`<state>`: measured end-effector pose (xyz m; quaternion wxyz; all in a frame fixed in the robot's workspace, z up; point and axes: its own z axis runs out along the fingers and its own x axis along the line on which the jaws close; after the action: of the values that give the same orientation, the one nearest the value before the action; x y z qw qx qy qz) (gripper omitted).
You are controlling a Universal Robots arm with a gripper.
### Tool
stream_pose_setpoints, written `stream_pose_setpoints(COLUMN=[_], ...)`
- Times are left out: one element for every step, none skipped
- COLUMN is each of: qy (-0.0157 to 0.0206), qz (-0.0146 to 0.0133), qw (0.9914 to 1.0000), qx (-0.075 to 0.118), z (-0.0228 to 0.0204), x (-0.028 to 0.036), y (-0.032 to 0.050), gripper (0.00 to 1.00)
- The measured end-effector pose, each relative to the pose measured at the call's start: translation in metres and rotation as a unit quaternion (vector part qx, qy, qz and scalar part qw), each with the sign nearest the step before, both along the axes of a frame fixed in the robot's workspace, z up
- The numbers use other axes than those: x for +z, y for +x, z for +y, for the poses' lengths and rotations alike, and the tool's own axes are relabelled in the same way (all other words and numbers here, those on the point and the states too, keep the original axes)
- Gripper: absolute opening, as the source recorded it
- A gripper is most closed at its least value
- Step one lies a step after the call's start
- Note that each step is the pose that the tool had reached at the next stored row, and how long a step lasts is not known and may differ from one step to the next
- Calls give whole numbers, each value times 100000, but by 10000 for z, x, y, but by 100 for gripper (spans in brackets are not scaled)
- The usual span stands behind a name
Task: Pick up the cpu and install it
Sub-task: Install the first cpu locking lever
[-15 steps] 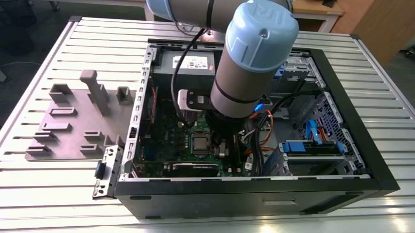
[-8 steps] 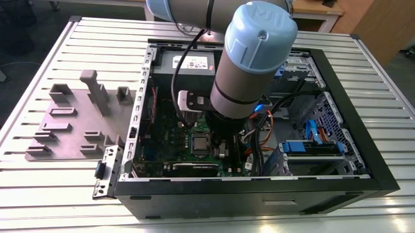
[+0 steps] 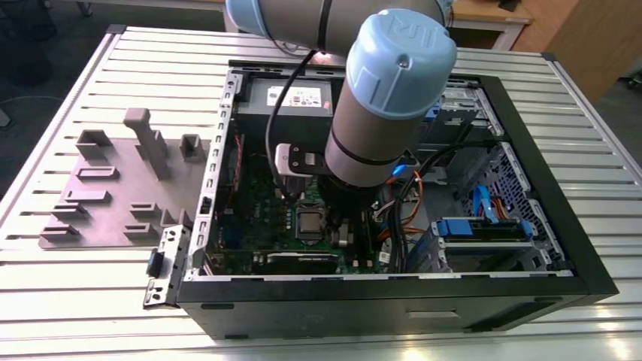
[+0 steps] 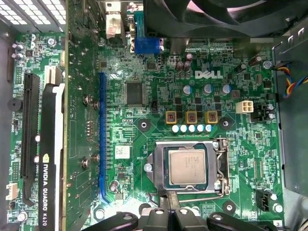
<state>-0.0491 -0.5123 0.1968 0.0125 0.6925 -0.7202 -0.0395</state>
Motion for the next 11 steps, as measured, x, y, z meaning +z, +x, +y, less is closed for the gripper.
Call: stream_pose_setpoints(qy=[-3, -10, -6, 2, 1, -2, 2, 2, 1, 7, 17], qz=[0, 2, 0, -3, -3, -1, -2, -3, -2, -2, -7], qw=[100000, 100000, 100000, 100000, 100000, 100000, 100000, 100000, 100000, 100000, 100000], qx=[1, -1, 0, 2, 1, 3, 7, 11, 8, 10, 14], z=[0, 0, 0, 0, 0, 0, 0, 0, 0, 0, 1], x=[-3, -4, -7, -9, -11, -14, -15, -15, -16, -18, -23], y=[0, 0, 0, 0, 0, 0, 0, 0, 1, 3, 4], gripper=[11, 11, 11, 11, 11, 11, 11, 11, 11, 11, 11])
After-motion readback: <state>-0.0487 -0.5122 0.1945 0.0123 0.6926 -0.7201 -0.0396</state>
